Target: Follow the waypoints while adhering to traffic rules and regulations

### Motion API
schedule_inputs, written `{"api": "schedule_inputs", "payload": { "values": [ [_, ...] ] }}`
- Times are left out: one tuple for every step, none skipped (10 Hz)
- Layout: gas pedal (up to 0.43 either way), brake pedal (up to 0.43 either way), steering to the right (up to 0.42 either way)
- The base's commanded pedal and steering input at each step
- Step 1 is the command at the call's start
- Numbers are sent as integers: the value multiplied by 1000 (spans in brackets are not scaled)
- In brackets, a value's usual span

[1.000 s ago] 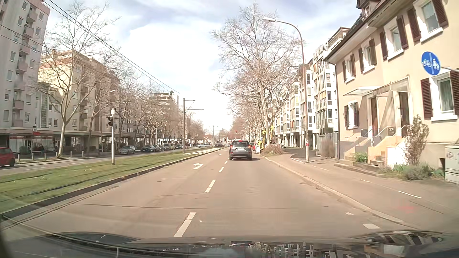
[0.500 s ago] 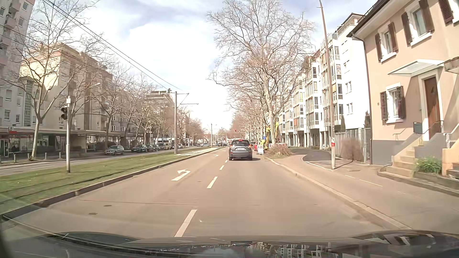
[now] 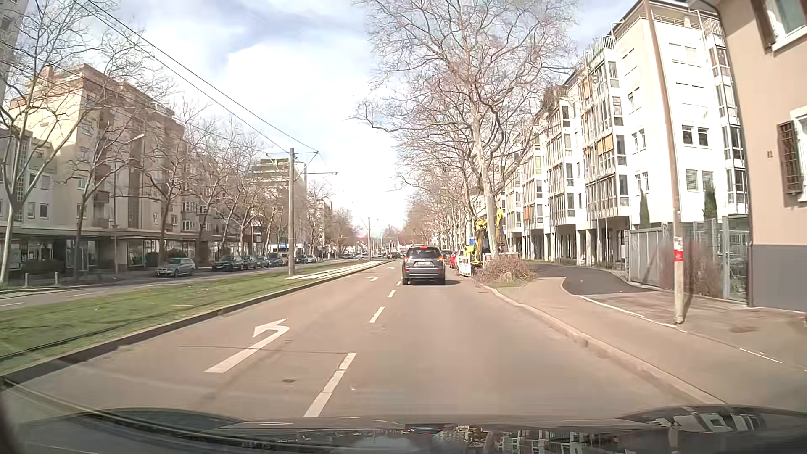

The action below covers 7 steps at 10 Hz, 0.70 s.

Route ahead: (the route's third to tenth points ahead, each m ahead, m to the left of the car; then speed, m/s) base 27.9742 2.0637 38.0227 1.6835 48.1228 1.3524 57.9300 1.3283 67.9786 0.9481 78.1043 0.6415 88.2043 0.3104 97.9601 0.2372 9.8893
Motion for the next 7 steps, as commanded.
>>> {"api": "schedule_inputs", "payload": {
  "values": [
    [0, 98, 2],
    [0, 104, 2],
    [0, 122, 2],
    [0, 140, 2],
    [0, 152, 2],
    [0, 171, 2],
    [0, 183, 3]
  ]
}}
